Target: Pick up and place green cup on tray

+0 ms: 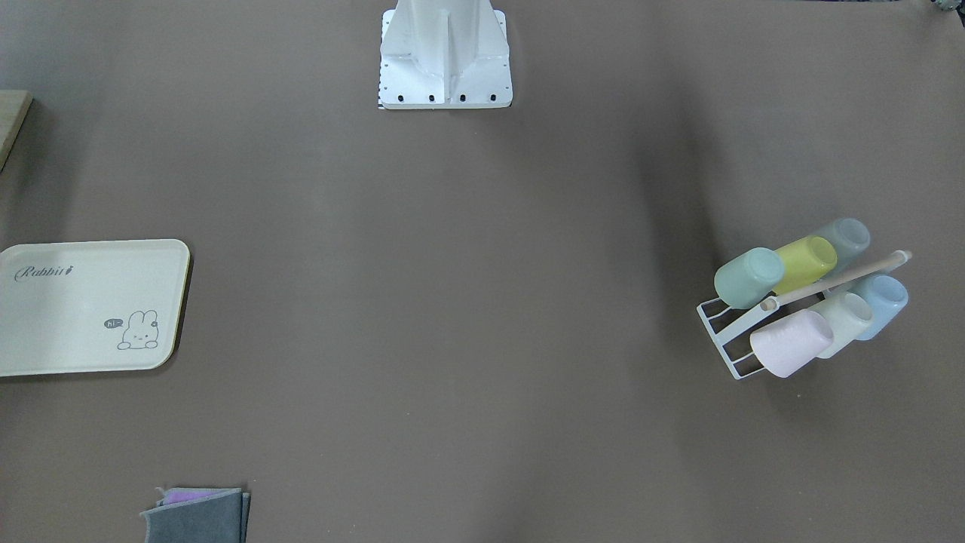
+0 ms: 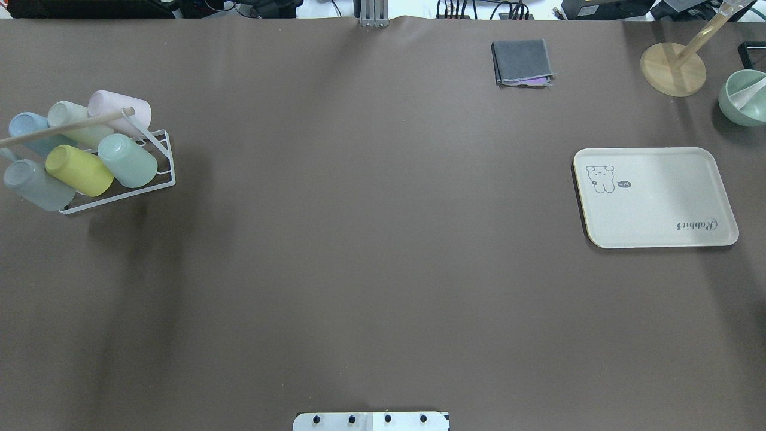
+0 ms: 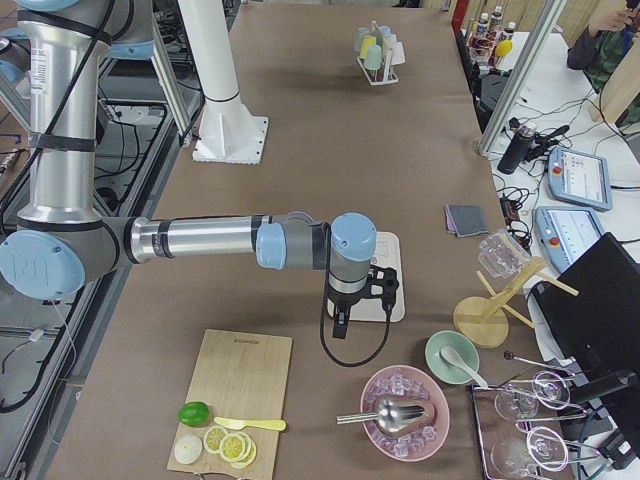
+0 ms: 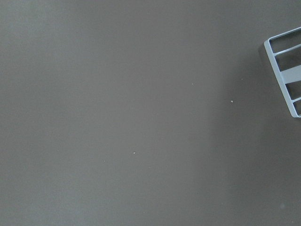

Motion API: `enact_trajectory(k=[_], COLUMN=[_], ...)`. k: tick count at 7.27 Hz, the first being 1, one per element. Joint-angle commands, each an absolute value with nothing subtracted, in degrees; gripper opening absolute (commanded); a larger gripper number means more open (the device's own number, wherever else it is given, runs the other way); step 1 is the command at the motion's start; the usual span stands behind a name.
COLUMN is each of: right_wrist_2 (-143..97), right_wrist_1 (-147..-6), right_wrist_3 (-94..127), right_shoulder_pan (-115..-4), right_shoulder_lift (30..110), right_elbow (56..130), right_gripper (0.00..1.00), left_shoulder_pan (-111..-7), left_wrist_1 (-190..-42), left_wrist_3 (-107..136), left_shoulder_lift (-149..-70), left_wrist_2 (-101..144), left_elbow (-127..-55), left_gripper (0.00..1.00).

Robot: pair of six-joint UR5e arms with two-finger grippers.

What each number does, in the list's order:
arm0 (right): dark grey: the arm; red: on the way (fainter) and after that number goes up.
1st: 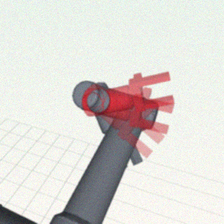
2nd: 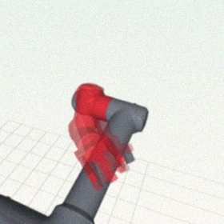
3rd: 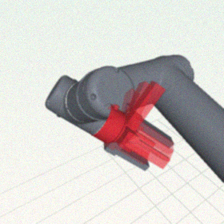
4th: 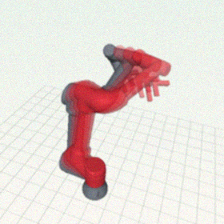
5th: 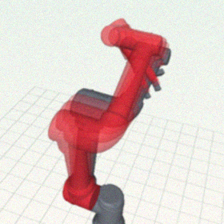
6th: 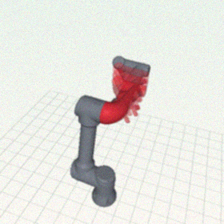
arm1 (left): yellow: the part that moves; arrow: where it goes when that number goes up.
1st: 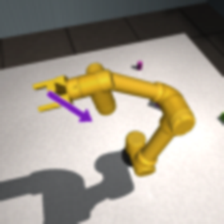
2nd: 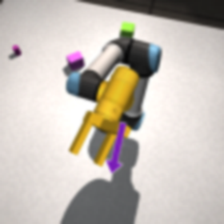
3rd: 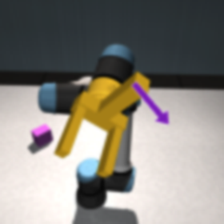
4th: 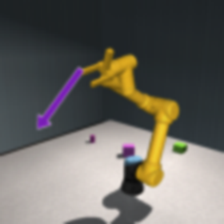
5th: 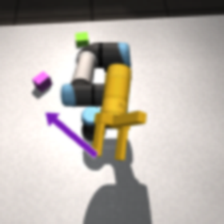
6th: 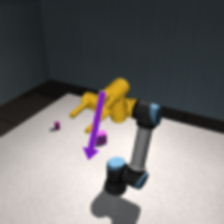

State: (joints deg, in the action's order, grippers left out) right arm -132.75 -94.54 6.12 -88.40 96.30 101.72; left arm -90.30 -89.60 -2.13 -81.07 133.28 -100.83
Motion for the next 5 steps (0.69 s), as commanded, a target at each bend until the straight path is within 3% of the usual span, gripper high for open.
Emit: enact_trajectory(k=[1,5], right_wrist_2=[-133.0,-132.8], right_wrist_1=[-94.5,-94.5], right_wrist_3=[6.2,6.3], right_shoulder_pan=[-88.6,-88.3], right_shoulder_lift=[96.6,96.7], right_elbow=[102.5,102.7], right_gripper=[1.00,1.00], left_shoulder_pan=[-90.2,-90.1], left_wrist_1=[-89.0,-88.8], left_wrist_3=[-2.1,-2.2], left_shoulder_lift=[-81.6,-82.8], left_wrist_2=[133.2,132.6], left_elbow=[-101.0,-101.4], left_gripper=[0.98,0.98])
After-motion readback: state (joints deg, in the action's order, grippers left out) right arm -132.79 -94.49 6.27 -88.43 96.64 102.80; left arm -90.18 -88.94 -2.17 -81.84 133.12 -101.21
